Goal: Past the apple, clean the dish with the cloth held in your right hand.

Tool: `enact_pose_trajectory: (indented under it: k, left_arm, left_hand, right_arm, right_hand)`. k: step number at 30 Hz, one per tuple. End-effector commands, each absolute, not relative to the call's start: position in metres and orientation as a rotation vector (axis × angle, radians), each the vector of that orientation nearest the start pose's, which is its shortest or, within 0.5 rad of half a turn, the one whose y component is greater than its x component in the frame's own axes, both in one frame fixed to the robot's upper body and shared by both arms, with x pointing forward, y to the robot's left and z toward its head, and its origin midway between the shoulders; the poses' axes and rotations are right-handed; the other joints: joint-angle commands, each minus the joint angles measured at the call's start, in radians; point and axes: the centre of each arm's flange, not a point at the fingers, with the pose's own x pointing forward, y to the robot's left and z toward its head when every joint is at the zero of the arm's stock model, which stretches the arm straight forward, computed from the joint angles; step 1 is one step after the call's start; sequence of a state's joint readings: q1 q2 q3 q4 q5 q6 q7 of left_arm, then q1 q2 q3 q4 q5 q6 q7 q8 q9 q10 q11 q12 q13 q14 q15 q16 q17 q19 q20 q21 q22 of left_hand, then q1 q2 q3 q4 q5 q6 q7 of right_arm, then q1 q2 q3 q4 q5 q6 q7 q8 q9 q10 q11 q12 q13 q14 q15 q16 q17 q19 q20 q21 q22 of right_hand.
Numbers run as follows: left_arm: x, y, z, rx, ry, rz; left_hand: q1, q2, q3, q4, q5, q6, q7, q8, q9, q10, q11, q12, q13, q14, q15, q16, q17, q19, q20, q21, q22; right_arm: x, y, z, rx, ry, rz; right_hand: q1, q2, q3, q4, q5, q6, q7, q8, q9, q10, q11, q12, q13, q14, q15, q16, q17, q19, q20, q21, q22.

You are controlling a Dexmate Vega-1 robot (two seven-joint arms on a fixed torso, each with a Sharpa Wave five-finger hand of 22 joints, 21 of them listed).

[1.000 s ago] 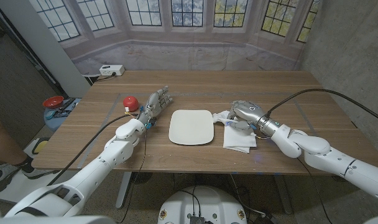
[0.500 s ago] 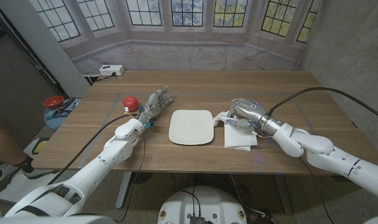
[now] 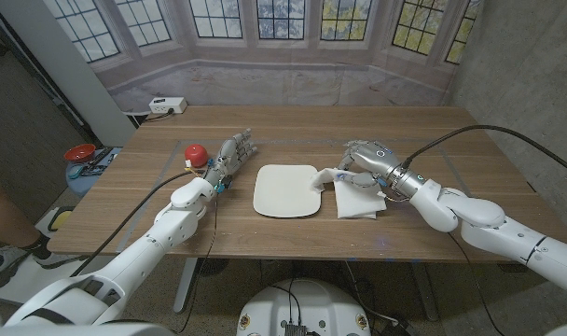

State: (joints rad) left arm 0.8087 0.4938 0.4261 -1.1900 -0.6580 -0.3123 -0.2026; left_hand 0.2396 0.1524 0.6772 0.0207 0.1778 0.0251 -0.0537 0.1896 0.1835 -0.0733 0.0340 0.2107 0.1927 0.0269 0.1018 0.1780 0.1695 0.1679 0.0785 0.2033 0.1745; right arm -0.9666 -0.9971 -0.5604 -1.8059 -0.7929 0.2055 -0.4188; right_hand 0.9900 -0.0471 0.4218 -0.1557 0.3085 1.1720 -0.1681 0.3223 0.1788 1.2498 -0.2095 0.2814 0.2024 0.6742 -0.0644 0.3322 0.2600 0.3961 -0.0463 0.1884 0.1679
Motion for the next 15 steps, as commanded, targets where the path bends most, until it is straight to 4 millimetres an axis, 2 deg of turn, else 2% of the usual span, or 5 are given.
enact_pose_trajectory:
  k: [1, 15]
  left_arm:
    - [0.665, 0.271, -0.058, 0.002, -0.537, -0.362]
    - [0.666, 0.273, -0.060, 0.002, -0.539, -0.369]
  left_hand:
    - [0.000, 0.003, 0.004, -0.004, 0.003, 0.006, -0.006, 0.006, 0.004, 0.004, 0.003, 0.005, 0.005, 0.004, 0.004, 0.001, 0.003, 0.008, 0.003, 0.000, 0.004]
    - [0.000, 0.003, 0.005, -0.006, 0.003, 0.012, -0.007, 0.006, 0.004, 0.006, 0.003, 0.005, 0.005, 0.004, 0.006, 0.001, 0.003, 0.007, 0.003, -0.001, 0.004]
  right_arm:
    - [0.523, -0.221, -0.029, -1.584, -1.139, 0.066]
    - [0.515, -0.215, -0.019, -1.560, -1.143, 0.095]
  right_hand:
    - [0.003, 0.006, -0.003, 0.004, 0.008, 0.050, -0.040, 0.001, 0.003, 0.010, -0.001, -0.004, 0.002, 0.009, -0.163, -0.006, 0.000, 0.003, -0.036, 0.000, 0.000]
    - [0.000, 0.007, -0.007, 0.008, 0.008, 0.051, -0.041, -0.005, 0.004, 0.011, -0.002, -0.007, 0.003, 0.008, -0.160, -0.013, -0.002, 0.003, -0.034, 0.000, 0.000]
